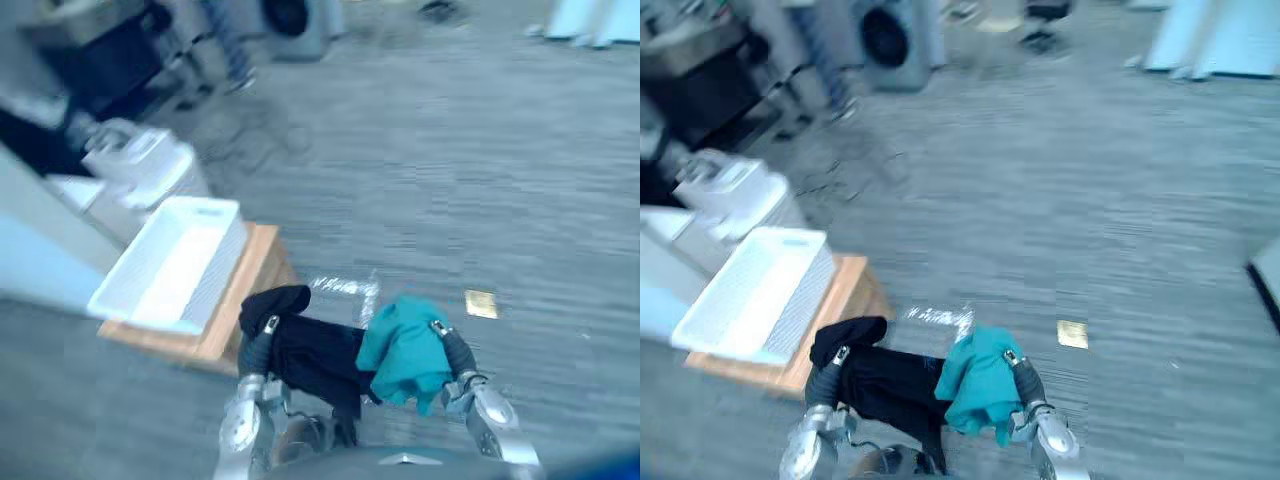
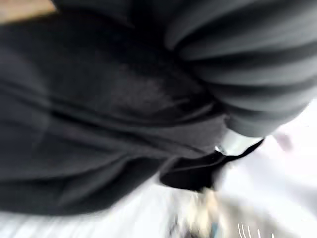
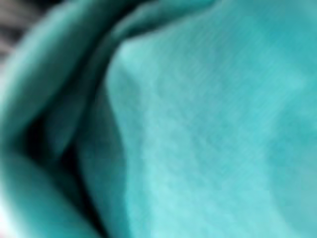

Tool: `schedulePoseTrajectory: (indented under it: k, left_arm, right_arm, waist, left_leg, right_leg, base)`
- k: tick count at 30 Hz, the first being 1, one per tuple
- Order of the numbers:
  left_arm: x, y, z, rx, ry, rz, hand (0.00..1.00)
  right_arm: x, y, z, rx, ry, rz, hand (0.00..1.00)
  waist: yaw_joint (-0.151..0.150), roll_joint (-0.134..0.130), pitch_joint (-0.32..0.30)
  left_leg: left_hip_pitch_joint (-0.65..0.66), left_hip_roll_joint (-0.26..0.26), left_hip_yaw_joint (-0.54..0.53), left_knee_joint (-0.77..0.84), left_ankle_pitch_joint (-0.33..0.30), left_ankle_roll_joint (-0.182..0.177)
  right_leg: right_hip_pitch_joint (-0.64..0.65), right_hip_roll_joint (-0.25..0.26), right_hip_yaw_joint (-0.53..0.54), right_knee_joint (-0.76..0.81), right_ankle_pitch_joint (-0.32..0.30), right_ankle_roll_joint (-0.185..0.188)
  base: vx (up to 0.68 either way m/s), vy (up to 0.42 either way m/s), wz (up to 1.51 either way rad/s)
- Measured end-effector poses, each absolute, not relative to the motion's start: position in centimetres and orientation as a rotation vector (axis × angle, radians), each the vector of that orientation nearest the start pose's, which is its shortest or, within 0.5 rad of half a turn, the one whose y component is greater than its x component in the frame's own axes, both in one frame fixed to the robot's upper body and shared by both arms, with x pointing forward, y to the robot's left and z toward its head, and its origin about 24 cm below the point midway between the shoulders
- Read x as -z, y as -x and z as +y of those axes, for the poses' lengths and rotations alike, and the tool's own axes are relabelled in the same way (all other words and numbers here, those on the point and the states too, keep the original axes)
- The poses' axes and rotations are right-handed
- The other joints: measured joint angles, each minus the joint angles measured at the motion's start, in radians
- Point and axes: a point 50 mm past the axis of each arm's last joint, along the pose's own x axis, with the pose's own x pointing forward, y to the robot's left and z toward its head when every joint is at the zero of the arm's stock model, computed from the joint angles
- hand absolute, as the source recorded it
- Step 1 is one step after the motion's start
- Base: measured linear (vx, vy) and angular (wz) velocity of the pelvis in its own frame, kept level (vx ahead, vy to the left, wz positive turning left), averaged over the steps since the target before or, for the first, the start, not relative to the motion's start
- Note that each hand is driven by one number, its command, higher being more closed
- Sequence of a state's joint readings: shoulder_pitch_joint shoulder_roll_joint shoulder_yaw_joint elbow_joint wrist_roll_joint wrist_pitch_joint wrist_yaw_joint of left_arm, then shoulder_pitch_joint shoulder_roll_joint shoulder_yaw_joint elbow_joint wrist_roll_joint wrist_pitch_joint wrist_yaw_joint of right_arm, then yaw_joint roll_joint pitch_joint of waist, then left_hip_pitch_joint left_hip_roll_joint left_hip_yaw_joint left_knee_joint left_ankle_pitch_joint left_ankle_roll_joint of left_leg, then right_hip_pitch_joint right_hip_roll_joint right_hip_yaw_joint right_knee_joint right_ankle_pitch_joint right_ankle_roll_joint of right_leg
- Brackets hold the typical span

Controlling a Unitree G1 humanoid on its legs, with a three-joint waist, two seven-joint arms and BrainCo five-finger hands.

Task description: Tidy the bed and pick cloth on bed and put in laundry

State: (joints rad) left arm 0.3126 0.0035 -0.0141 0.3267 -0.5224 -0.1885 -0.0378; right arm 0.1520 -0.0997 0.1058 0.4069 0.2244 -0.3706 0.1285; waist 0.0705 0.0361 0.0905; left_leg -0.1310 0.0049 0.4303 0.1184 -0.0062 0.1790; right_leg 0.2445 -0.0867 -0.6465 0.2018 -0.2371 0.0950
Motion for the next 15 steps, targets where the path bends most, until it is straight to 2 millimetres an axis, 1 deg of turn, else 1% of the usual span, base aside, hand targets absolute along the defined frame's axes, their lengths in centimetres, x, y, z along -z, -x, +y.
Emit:
schedulePoseTrajectory:
  k: [1,2,3,4,5,6,7,8,9,10,11,12,13,14,15]
  left_arm:
    - [8.2,-14.5,17.1,-0.255,0.49,0.439,1.0]
    - [9.2,-13.2,17.2,-0.282,0.49,0.494,1.0]
    - [9.5,-12.8,17.3,-0.29,0.488,0.507,1.0]
    - [10.1,-12.0,16.9,-0.294,0.482,0.539,1.0]
    - [10.2,-11.7,16.6,-0.291,0.48,0.545,1.0]
    - [10.4,-11.3,16.4,-0.284,0.463,0.552,1.0]
    - [10.6,-10.9,16.9,-0.272,0.416,0.537,1.0]
    - [10.7,-10.8,17.4,-0.262,0.379,0.529,1.0]
    - [10.7,-10.7,17.8,-0.26,0.353,0.525,1.0]
    - [10.7,-10.9,18.2,-0.256,0.32,0.517,1.0]
    - [10.5,-11.7,18.4,-0.246,0.295,0.499,1.0]
    - [10.3,-12.0,18.4,-0.246,0.288,0.487,1.0]
    - [10.0,-12.8,18.5,-0.244,0.279,0.458,1.0]
    - [9.6,-13.7,18.3,-0.224,0.274,0.428,1.0]
    - [9.4,-14.1,18.2,-0.21,0.272,0.416,1.0]
  right_arm:
    - [4.2,-20.0,-15.6,-0.102,-0.117,0.15,1.0]
    - [3.1,-20.9,-15.1,-0.108,-0.152,0.104,1.0]
    - [2.6,-21.2,-15.0,-0.109,-0.165,0.08,1.0]
    - [2.6,-21.0,-15.4,-0.097,-0.218,0.079,1.0]
    - [2.9,-20.7,-15.8,-0.086,-0.218,0.09,1.0]
    - [3.5,-20.1,-16.3,-0.078,-0.237,0.111,1.0]
    - [4.2,-19.2,-16.4,-0.071,-0.228,0.132,1.0]
    - [4.5,-18.8,-16.5,-0.06,-0.217,0.142,1.0]
    - [4.7,-18.6,-16.3,-0.059,-0.219,0.149,1.0]
    - [5.1,-17.9,-16.0,-0.061,-0.2,0.145,1.0]
    - [5.7,-17.2,-16.2,-0.037,-0.203,0.198,1.0]
    - [6.3,-16.9,-16.3,-0.027,-0.214,0.255,1.0]
    - [7.7,-15.8,-16.4,-0.007,-0.221,0.359,1.0]
    - [8.6,-14.5,-16.3,0.004,-0.228,0.423,1.0]
    - [8.7,-13.8,-16.2,0.003,-0.236,0.426,1.0]
  waist:
    - [0.001,-0.004,-0.001]
    - [0.007,-0.022,-0.005]
    - [0.009,-0.033,0.002]
    - [0.007,-0.027,-0.008]
    - [0.005,-0.02,-0.013]
    - [0.002,-0.015,-0.018]
    - [0.001,-0.041,-0.011]
    - [-0.001,-0.071,0.007]
    - [-0.005,-0.084,0.014]
    - [-0.025,-0.094,0.024]
    - [-0.036,-0.094,0.025]
    - [-0.05,-0.083,0.033]
    - [-0.068,-0.074,0.041]
    - [-0.083,-0.068,0.044]
    - [-0.086,-0.067,0.044]
  left_leg:
    - [0.015,0.0,-0.005,-0.01,0.0,0.0]
    - [0.024,-0.003,0.002,0.005,-0.002,-0.003]
    - [0.021,-0.006,0.012,0.03,-0.011,-0.016]
    - [0.01,0.003,0.032,0.054,-0.043,-0.04]
    - [0.017,0.006,0.024,0.038,-0.046,-0.043]
    - [0.041,0.009,0.007,0.009,-0.057,-0.051]
    - [0.077,-0.026,-0.022,-0.026,-0.088,-0.063]
    - [0.102,-0.054,-0.046,-0.04,-0.09,-0.059]
    - [0.11,-0.066,-0.069,-0.041,-0.093,-0.055]
    - [0.119,-0.072,-0.117,-0.033,-0.103,-0.048]
    - [0.127,-0.064,-0.172,-0.026,-0.109,-0.052]
    - [0.136,-0.058,-0.198,-0.027,-0.111,-0.053]
    - [0.16,-0.041,-0.26,-0.026,-0.114,-0.056]
    - [0.18,-0.024,-0.325,-0.026,-0.122,-0.067]
    - [0.183,-0.018,-0.353,-0.026,-0.128,-0.074]
  right_leg:
    - [0.013,-0.002,0.006,-0.032,-0.008,-0.003]
    - [0.025,-0.025,0.034,-0.129,0.061,-0.028]
    - [0.015,-0.042,0.049,-0.129,0.109,-0.018]
    - [0.003,-0.041,0.064,-0.027,0.105,-0.003]
    - [-0.021,-0.056,0.064,0.055,0.095,0.012]
    - [-0.071,-0.091,0.079,0.216,0.088,0.019]
    - [-0.189,-0.182,0.144,0.514,0.114,-0.001]
    - [-0.26,-0.231,0.188,0.668,0.184,-0.007]
    - [-0.297,-0.248,0.22,0.743,0.208,-0.021]
    - [-0.365,-0.248,0.275,0.827,0.148,-0.052]
    - [-0.42,-0.224,0.309,0.846,0.093,-0.062]
    - [-0.441,-0.21,0.323,0.835,0.071,-0.058]
    - [-0.471,-0.167,0.354,0.771,0.038,-0.052]
    - [-0.489,-0.122,0.394,0.664,0.019,-0.042]
    - [-0.497,-0.103,0.417,0.591,0.018,-0.036]
  base:
    - [0.26,-0.094,0.71]
    - [0.14,-0.1,0.22]
    - [0.16,-0.053,0.61]
    - [0.09,0.005,0.7]
    - [0.09,0.029,0.93]
    - [0.14,0.02,0.76]
    - [0.23,-0.009,0.76]
    - [0.2,-0.007,0.69]
    - [0.2,-0.028,0.82]
    - [0.26,-0.043,1.15]
    - [0.31,-0.06,1.22]
    - [0.32,-0.09,1.34]
    - [0.27,-0.116,1.45]
    - [0.27,-0.135,1.53]
    - [0.26,-0.18,1.51]
